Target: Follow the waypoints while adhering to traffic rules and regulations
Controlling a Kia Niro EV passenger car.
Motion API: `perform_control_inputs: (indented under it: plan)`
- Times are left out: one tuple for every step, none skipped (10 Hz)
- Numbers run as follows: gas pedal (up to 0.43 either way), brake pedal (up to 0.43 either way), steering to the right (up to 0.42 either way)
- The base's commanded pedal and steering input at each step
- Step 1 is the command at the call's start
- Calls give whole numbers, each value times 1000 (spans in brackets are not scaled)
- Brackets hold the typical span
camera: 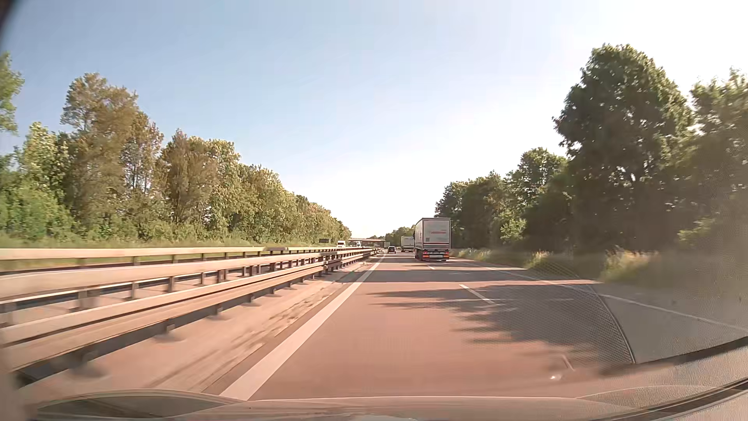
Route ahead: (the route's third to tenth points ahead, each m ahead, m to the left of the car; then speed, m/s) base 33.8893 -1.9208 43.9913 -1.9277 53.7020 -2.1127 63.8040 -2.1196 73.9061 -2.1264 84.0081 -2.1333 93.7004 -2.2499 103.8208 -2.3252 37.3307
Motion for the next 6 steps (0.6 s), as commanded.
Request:
perform_control_inputs:
  plan:
    - [441,12,-1]
    - [441,12,-1]
    - [441,12,-1]
    - [441,12,-3]
    - [441,12,-5]
    - [441,12,-6]
